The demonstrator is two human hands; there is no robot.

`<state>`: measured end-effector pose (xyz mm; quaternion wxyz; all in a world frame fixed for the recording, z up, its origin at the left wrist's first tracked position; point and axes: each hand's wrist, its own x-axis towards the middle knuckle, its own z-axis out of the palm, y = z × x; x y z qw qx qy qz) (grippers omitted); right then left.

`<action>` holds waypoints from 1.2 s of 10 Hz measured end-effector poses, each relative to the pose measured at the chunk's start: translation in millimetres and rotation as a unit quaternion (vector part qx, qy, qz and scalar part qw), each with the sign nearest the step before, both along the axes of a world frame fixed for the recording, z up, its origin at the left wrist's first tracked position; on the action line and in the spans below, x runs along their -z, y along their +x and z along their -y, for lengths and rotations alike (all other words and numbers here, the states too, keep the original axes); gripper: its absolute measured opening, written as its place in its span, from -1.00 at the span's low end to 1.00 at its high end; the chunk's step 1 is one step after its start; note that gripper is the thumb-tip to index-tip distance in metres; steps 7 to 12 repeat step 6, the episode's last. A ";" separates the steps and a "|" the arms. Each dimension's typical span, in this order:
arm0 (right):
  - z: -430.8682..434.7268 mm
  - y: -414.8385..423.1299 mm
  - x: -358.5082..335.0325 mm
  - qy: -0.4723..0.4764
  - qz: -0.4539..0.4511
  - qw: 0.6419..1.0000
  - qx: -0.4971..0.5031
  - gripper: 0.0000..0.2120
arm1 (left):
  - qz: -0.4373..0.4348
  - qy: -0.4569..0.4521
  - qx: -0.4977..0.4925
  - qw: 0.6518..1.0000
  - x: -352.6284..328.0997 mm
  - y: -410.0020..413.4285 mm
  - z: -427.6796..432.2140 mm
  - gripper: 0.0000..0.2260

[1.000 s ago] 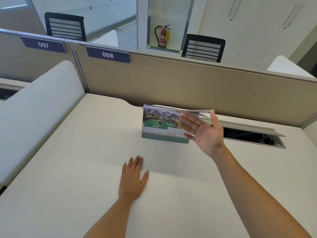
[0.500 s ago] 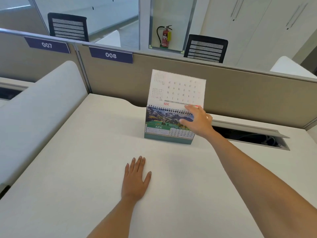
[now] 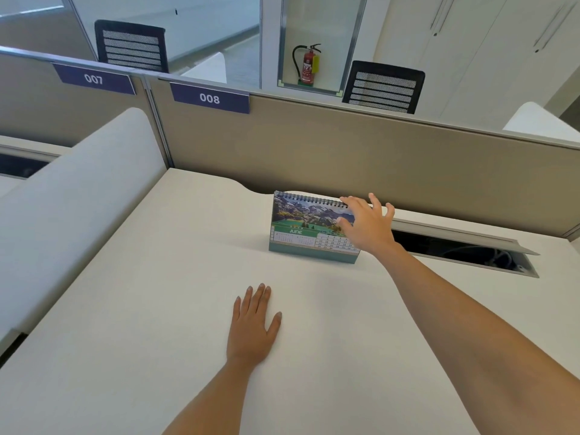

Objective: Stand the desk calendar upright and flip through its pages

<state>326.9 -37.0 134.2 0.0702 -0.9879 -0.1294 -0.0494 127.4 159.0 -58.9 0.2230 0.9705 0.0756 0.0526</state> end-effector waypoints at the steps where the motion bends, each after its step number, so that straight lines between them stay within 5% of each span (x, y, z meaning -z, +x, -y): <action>1: 1.5 0.9 1.6 -0.011 0.000 1.000 -0.002 -0.49 | -0.001 -0.001 0.000 1.000 0.0 0.2 0.1 -0.45; 4: 5.6 -6.4 4.0 -0.023 0.000 1.000 -0.021 -0.31 | -0.013 0.009 -0.003 1.000 -2.3 -0.9 0.2 -0.45; 6: 2.7 -21.4 -4.0 0.079 0.046 0.995 -0.049 -0.33 | -0.007 0.002 -0.003 1.000 1.1 0.5 0.9 -0.45; 12: 2.7 -21.4 -4.0 0.079 0.046 0.995 -0.049 -0.33 | -0.007 0.002 -0.003 1.000 1.1 0.5 0.9 -0.45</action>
